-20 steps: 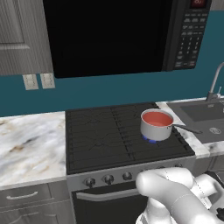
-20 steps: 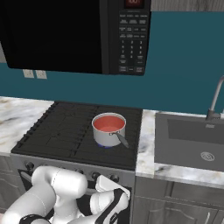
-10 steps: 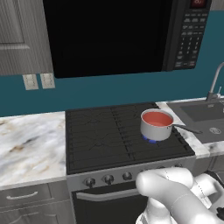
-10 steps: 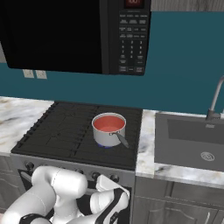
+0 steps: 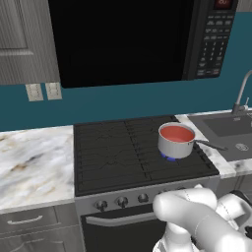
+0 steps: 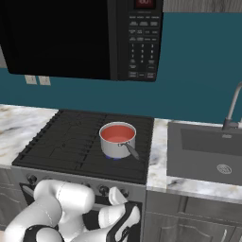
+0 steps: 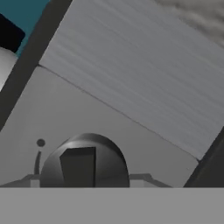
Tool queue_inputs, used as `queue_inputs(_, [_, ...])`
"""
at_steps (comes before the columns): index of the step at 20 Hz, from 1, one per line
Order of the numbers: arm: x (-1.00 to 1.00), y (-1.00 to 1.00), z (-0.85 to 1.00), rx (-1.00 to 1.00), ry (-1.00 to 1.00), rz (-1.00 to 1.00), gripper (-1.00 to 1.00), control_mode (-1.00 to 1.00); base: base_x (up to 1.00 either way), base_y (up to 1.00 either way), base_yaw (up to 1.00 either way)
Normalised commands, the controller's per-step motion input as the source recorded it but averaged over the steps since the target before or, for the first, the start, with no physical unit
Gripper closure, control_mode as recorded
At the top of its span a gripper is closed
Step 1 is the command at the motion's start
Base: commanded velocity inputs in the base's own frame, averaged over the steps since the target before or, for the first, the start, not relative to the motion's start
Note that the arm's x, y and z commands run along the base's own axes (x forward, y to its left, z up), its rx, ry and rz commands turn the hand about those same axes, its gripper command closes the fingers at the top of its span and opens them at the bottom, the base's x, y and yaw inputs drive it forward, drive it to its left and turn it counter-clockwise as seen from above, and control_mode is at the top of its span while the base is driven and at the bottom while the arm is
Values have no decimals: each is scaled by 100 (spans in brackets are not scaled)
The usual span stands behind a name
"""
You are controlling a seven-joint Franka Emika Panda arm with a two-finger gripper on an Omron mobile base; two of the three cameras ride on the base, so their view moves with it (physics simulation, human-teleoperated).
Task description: Wait until the marinara sauce is simmered to a deep red color and then turn off the stove.
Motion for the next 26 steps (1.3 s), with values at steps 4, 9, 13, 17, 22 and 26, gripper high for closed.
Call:
queue_inputs(4, [0, -19, -14, 63, 25, -11, 100, -100, 0, 0, 0])
queue_inputs(9, [-1, -32, -21, 68, 23, -8, 100, -100, 0, 0, 0])
queue_inputs(13, [-1, -31, -27, 67, 26, -6, 100, -100, 0, 0, 0])
queue_inputs(17, [-3, -35, -28, 69, 24, -5, 100, -100, 0, 0, 0])
queue_inputs(22, [-11, -38, -26, 74, 19, -8, 100, -100, 0, 0, 0])
queue_inputs(26, [-41, -45, -39, 77, 10, -12, 100, -100, 0, 0, 0])
